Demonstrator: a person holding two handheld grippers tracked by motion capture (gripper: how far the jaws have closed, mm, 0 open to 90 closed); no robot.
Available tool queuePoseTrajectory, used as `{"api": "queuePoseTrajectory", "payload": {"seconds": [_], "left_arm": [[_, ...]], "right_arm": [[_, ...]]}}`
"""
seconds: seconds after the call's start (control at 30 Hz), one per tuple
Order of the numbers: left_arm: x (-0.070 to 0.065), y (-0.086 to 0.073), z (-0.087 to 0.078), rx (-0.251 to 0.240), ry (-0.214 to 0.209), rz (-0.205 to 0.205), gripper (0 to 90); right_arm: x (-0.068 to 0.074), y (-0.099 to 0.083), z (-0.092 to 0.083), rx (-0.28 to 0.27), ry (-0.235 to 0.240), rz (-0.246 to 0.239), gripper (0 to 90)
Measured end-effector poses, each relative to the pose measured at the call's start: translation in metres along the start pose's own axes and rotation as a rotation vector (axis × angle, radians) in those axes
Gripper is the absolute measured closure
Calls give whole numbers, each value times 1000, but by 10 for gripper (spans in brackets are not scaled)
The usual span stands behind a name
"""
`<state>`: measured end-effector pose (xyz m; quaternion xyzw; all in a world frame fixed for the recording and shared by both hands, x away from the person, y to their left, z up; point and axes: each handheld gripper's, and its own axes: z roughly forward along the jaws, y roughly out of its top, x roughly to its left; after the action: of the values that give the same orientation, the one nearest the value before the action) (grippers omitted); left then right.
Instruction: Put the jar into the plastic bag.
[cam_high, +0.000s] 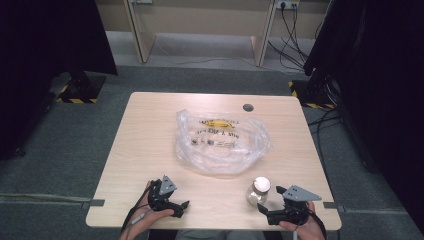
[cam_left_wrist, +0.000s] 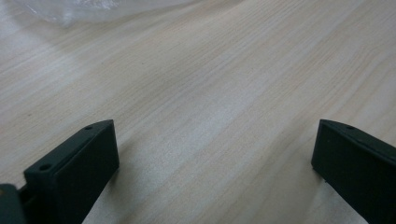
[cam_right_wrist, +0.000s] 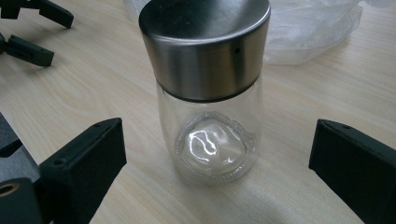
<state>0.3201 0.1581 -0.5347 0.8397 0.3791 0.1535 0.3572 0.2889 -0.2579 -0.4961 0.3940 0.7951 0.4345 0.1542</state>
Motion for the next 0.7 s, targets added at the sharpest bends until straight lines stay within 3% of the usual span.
{"api": "queuePoseTrajectory", "payload": {"seconds": [0.7], "left_arm": [[0,0,0,0,0,0,0]], "right_arm": [[3,12,-3,-50,-31,0,78]]}}
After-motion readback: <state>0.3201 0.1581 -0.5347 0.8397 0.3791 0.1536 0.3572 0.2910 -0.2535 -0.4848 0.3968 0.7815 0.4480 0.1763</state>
